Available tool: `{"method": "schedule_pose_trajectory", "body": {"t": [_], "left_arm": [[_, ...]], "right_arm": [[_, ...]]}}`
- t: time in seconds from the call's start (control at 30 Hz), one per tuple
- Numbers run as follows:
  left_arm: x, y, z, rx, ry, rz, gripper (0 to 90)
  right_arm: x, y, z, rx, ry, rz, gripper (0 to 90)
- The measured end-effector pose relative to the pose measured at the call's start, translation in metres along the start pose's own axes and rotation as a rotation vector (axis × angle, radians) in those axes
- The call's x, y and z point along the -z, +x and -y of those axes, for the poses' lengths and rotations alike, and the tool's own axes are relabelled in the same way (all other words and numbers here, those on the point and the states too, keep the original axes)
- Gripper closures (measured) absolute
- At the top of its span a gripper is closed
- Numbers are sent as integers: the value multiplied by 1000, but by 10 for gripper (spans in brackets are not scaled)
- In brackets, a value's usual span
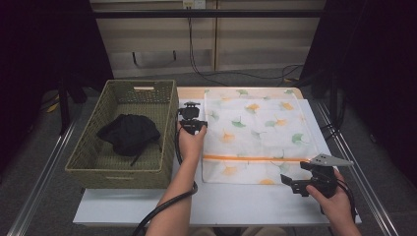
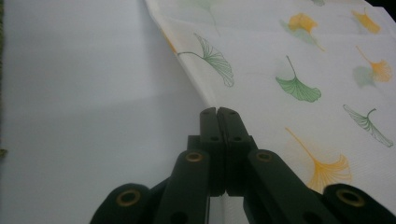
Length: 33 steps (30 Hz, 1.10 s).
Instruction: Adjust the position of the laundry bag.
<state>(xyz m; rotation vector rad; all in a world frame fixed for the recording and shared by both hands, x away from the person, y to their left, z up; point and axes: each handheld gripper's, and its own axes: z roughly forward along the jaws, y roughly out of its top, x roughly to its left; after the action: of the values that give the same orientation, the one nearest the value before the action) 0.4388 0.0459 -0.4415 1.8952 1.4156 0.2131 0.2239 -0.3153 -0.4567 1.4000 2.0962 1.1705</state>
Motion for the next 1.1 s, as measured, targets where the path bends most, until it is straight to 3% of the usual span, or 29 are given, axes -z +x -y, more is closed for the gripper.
{"method": "schedule_pose_trajectory", "body": {"t": [0.43,0.63,1.1], "left_arm": [[20,9,-9,-2,-6,-27,897],[28,13,-12,18,-28,-45,896],[33,17,-12,18,-28,-66,891]], "right_arm": [[-1,1,-1,3,-2,-4,52],[0,1,-1,2,-3,-4,52],[-1,3,-1,5,-1,-6,52]]}}
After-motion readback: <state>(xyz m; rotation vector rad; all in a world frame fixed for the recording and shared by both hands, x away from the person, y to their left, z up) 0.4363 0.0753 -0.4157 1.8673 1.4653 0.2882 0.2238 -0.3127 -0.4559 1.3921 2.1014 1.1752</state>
